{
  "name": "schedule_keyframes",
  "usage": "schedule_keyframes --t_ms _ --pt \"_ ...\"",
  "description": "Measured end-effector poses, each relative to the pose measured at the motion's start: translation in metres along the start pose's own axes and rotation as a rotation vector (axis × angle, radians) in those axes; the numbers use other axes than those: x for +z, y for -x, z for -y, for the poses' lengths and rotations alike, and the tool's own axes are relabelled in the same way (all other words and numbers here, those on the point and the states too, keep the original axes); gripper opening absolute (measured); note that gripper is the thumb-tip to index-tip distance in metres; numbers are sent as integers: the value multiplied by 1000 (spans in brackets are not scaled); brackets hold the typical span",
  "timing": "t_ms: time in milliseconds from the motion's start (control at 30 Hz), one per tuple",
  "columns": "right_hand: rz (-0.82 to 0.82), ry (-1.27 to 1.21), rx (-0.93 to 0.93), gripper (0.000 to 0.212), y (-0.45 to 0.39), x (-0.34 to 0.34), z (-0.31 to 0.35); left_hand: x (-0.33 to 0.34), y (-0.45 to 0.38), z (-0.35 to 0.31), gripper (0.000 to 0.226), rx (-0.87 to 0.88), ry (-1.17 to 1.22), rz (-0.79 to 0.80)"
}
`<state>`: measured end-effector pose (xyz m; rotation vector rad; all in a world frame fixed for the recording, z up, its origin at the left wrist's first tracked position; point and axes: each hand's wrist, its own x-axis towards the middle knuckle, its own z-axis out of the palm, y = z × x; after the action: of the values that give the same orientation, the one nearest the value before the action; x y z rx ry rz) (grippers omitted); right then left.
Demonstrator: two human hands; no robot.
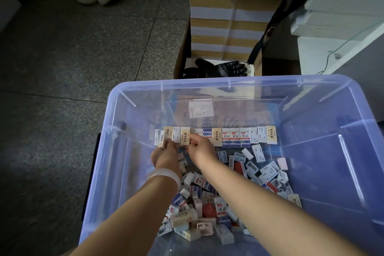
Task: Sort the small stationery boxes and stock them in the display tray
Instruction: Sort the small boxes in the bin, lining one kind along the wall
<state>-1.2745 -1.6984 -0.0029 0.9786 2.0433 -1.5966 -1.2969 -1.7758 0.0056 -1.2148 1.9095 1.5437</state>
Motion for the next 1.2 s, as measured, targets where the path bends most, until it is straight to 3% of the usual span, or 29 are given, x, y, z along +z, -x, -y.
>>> schedule_keyframes --t_ms 267,433,533,667,767,867,967,1200 --pt "74 -31 -50 36 4 -22 1 -9 8 -5 17 -34 -44 117" --pt "210 -145 -155 31 18 -41 17 -12 21 -10 24 70 -165 476" --pt "230 -176 -118 29 20 -51 19 -14 30 -14 32 93 -232 569" --pt "43 -194 -62 25 15 -60 5 -22 33 -15 35 350 -771 468" --pt "-180 82 -39 28 2 -60 -9 -35 30 -14 34 525 -1083 363" --pt "-179 233 -52 21 -8 -50 -10 -38 27 -12 23 634 -1299 346" --pt "-138 195 -85 14 -16 -39 -10 -34 23 -11 20 611 -1314 318" --pt "-124 4 -145 32 -13 -41 -14 -30 23 -11 22 575 -1226 284"
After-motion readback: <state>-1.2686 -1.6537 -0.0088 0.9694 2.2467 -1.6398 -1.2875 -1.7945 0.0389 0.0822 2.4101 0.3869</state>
